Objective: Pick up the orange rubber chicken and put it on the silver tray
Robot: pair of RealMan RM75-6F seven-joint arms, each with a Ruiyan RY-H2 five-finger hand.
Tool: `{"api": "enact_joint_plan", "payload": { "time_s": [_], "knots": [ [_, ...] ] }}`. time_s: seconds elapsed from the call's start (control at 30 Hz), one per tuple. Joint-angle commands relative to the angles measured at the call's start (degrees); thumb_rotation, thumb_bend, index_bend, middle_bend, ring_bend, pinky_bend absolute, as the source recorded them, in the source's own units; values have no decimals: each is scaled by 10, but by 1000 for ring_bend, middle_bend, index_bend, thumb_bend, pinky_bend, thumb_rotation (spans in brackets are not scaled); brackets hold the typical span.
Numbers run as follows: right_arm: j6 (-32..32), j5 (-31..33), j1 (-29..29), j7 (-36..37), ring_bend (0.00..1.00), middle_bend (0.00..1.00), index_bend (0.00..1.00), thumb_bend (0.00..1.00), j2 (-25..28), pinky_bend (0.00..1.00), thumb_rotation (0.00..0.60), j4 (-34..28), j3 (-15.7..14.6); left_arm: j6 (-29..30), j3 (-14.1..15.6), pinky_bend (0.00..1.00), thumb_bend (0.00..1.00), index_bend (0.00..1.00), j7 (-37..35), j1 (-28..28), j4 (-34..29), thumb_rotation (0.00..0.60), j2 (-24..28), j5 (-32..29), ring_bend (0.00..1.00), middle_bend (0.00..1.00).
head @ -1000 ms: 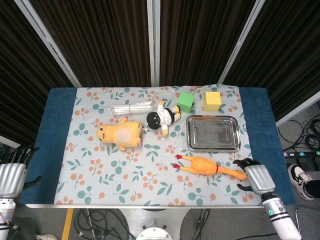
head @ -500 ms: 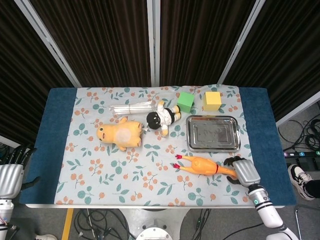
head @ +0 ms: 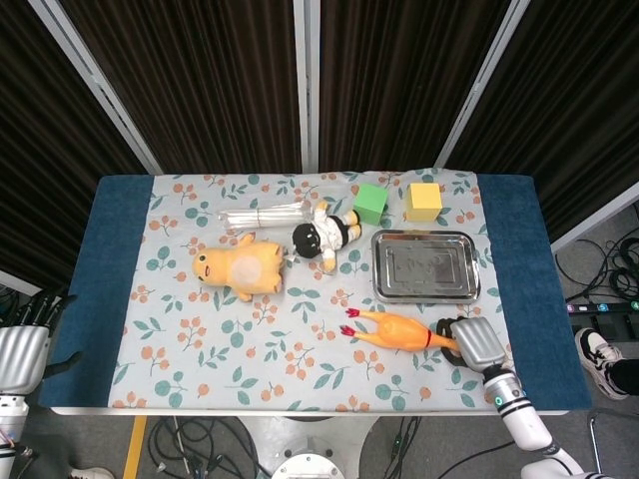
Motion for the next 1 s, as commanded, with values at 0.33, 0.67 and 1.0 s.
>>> {"api": "enact_joint_plan", "payload": {
  "time_s": [0.33, 0.67, 1.0],
  "knots": [
    [71, -120, 55, -10, 633, 626, 788, 470, 123, 903, 600, -95, 13, -40, -36, 245, 0, 243, -123, -77, -29, 600, 39, 45, 132, 208],
    [17, -149, 147, -124, 634, 632, 791, 469, 231, 903, 600, -238, 79, -233, -52, 246, 0, 243, -449, -243, -71, 600, 107, 82, 132, 208],
    [-80, -102, 234, -205, 642, 635, 797, 467, 248, 904, 600, -304, 134, -329, -37, 248, 0, 234, -775, -362, -70, 600, 105, 111, 132, 207]
  ]
}}
